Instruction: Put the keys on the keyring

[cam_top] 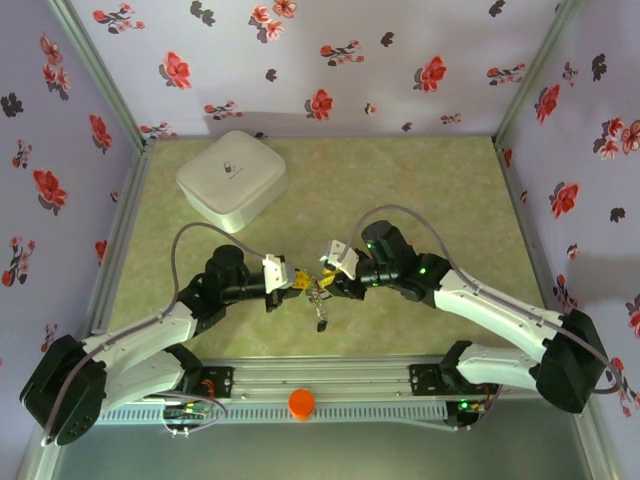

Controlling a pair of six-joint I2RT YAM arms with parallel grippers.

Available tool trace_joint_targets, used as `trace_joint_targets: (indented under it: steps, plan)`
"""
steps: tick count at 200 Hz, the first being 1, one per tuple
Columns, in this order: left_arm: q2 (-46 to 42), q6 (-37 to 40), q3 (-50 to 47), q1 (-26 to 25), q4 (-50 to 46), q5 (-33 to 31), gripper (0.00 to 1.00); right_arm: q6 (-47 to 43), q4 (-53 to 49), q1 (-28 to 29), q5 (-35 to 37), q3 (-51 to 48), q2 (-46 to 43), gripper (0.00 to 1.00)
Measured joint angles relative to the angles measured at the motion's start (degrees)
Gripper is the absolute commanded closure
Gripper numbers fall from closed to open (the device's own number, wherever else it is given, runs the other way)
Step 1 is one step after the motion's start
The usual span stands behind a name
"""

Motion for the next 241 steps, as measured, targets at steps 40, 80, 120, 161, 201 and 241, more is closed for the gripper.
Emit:
trace_joint_targets:
  steps: [40, 80, 120, 161, 201, 241]
  plan:
    - [0.0, 0.0, 0.0, 0.0, 0.0, 0.0, 1.0, -1.3, 0.0, 0.3, 0.0, 0.0, 0.3, 0.78]
    - [0.0, 0.0, 0.0, 0.0, 0.2, 0.0, 1.0, -2.6, 0.0, 0.7, 0.0, 0.0, 0.5, 0.85]
    - [0.0, 0.0, 0.0, 0.0, 0.6, 0.1, 1.0, -3.4, 0.0, 0.7, 0.1, 0.0, 0.6, 0.95]
    - [0.0, -0.3, 0.0, 0.0, 0.6, 0.5, 1.0, -3.5, 0.0, 0.7, 0.0, 0.0, 1.3, 1.0]
    - [0.0, -0.8, 0.0, 0.0, 0.5, 0.6, 1.0, -3.5, 0.0, 0.9, 0.0, 0.3, 3.1, 0.96]
    - [0.0, -0.8, 0.0, 0.0, 0.6, 0.7, 1.0, -3.3, 0.0, 1.1, 0.1, 0.3, 1.9, 0.77]
